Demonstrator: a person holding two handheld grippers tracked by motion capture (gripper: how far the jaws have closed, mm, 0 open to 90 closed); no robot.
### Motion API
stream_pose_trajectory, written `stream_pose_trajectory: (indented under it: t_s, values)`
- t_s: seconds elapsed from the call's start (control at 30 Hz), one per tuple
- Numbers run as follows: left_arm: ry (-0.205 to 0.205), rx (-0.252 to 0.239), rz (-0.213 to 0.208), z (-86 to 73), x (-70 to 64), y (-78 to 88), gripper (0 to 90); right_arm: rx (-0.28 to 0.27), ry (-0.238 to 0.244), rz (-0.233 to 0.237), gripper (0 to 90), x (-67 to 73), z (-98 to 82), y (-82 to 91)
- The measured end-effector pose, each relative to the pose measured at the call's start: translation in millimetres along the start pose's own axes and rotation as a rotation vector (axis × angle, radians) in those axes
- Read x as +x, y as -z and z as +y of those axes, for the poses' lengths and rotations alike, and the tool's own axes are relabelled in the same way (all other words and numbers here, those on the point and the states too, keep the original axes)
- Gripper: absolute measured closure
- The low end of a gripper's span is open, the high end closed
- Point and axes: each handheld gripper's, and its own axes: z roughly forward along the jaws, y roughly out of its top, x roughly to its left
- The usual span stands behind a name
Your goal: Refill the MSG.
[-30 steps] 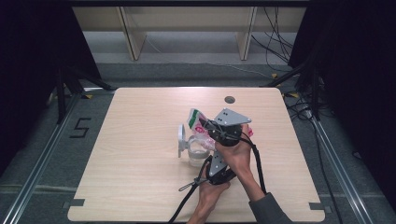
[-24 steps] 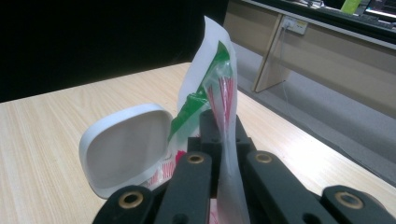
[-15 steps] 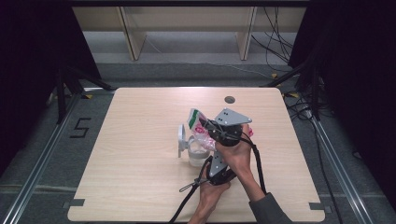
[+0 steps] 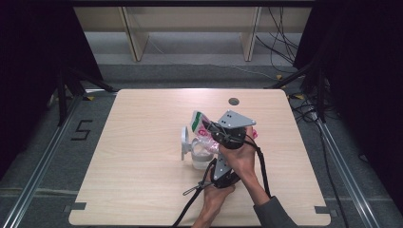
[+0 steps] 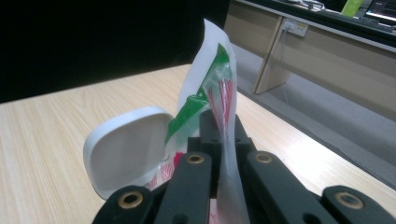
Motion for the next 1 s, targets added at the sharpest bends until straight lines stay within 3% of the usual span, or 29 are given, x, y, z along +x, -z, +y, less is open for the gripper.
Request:
stream_pose_trajectory:
  t_s: [0.07, 0.13, 0.37, 0.47, 0.6, 0.7, 0.77, 0.87, 0.93, 0.97, 1.0]
  values:
    - [0.001, -0.002, -0.002, 0.4, 0.4, 0.7, 74.3, -0.013, 0.01, -0.012, 90.0, -2.0, 0.0, -0.3]
    - [-0.002, -0.011, 0.002, 0.8, 0.7, 0.7, 74.3, -0.02, -0.015, 0.003, 90.0, 0.0, 0.8, 0.8]
    - [-0.001, -0.014, 0.001, 0.8, 0.6, 0.8, 74.3, -0.021, 0.015, 0.007, 90.0, 0.3, 1.9, -0.4]
    - [0.0, -0.011, 0.001, 0.6, 0.8, 0.8, 74.3, -0.009, -0.023, 0.004, 90.0, 2.4, 1.3, -0.2]
    - [-0.001, -0.008, 0.004, 0.7, 0.6, 1.0, 74.2, -0.009, -0.036, 0.013, 90.0, 1.5, 1.2, 0.4]
    - [0.001, -0.018, -0.001, 0.8, 0.7, -0.7, 74.3, -0.016, -0.011, 0.016, 90.0, 0.1, 1.8, -0.1]
    - [0.002, -0.017, 0.002, 0.7, 0.5, -0.6, 74.3, -0.014, -0.029, 0.021, 90.0, 1.5, 1.5, -0.6]
    - [0.001, -0.016, 0.005, 1.1, 0.7, -0.1, 74.4, -0.016, -0.009, 0.019, 90.0, 0.3, 1.9, -0.4]
    - [0.002, -0.018, 0.002, 0.9, 0.6, -0.3, 74.3, -0.03, -0.012, -0.006, 90.0, 1.6, 2.0, -0.3]
    - [-0.001, -0.015, 0.002, 0.9, 0.8, -0.4, 74.3, -0.027, 0.001, -0.002, 90.0, 0.7, 2.1, -0.7]
    - [0.0, -0.016, 0.001, 0.9, 0.9, -0.5, 74.3, -0.02, -0.02, 0.016, 90.0, 0.9, 1.7, -1.3]
